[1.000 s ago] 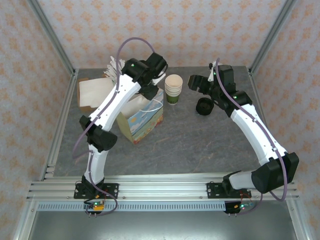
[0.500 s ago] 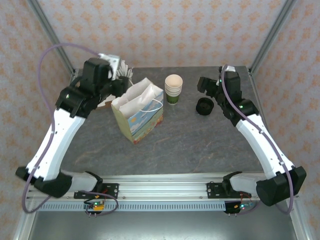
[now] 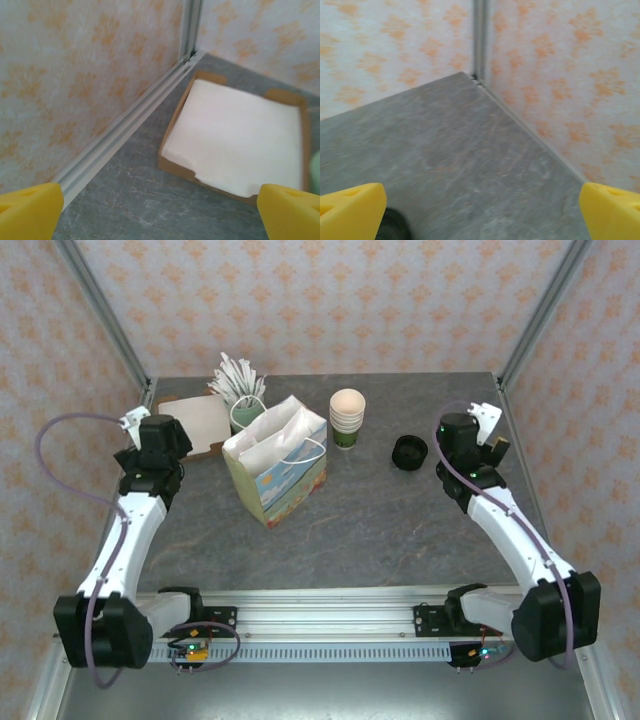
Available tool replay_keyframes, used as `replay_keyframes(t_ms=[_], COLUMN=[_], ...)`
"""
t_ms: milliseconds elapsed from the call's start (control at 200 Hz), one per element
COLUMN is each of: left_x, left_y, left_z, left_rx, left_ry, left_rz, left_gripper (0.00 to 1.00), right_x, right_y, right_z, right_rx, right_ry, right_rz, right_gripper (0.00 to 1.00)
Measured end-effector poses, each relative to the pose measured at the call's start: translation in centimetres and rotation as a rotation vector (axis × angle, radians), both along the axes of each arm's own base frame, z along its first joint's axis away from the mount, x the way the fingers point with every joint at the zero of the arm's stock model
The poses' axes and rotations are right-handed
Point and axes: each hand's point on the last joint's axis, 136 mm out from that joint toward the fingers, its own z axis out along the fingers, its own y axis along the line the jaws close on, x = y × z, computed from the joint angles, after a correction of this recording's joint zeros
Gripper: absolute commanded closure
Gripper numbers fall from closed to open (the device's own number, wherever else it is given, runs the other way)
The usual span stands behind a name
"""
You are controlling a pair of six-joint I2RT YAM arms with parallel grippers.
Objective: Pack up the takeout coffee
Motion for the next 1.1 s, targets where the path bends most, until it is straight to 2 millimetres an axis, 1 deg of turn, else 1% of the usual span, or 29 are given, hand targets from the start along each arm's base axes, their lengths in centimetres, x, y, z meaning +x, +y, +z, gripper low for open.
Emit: replay_keyframes(t_ms=[55, 85, 160, 235, 315, 415, 480, 686, 751, 836, 981, 1101], left_x=[0.3, 0.4, 0.5, 0.7, 1.3, 2.4, 3.2, 4.5, 4.6, 4.5, 4.4, 4.3], left_y=[0.2, 0.1, -0.1, -0.5, -1.0, -1.8, -2.2, -3.6, -3.9, -4.1, -4.1, -3.9], left_z=[-2.6, -3.9, -6.7, -8.5, -9.5, -10.0, -9.8, -8.6, -8.5, -8.8, -8.9, -8.3], left_rx=[0.000, 0.001, 0.004, 0.008, 0.009, 0.001, -0.009, -0.031, -0.034, -0.039, -0.036, -0.011], left_ry=[0.028, 0.043, 0.066, 0.069, 0.047, 0.017, -0.025, -0.139, -0.166, -0.168, -0.172, -0.181], left_rz=[0.003, 0.001, -0.025, -0.060, -0.107, -0.163, -0.195, -0.272, -0.289, -0.302, -0.301, -0.295], left_gripper=[0.00, 0.00, 0.00, 0.00, 0.00, 0.00, 0.00, 0.00, 0.00, 0.00, 0.00, 0.00], right_x=[0.4, 0.6, 1.1, 1.7, 2.6, 3.4, 3.7, 5.1, 5.4, 5.9, 6.3, 6.9], right_y=[-1.4, -2.1, -3.2, -3.2, -2.2, -1.2, -0.7, 1.2, 1.7, 2.4, 2.9, 3.3], right_z=[-1.9, -3.2, -6.4, -8.8, -10.3, -11.3, -11.8, -11.0, -10.6, -10.4, -11.5, -12.1], right_rx=[-0.016, -0.020, -0.014, -0.001, 0.025, 0.049, 0.060, 0.084, 0.089, 0.094, 0.102, 0.111], right_ry=[0.022, 0.044, 0.103, 0.147, 0.152, 0.128, 0.124, 0.046, 0.028, 0.012, 0.034, 0.058], right_rz=[-0.028, -0.036, -0.035, -0.006, 0.051, 0.111, 0.143, 0.263, 0.297, 0.336, 0.367, 0.387], right_gripper=[0.01, 0.01, 0.01, 0.01, 0.01, 0.01, 0.01, 0.01, 0.01, 0.01, 0.01, 0.01])
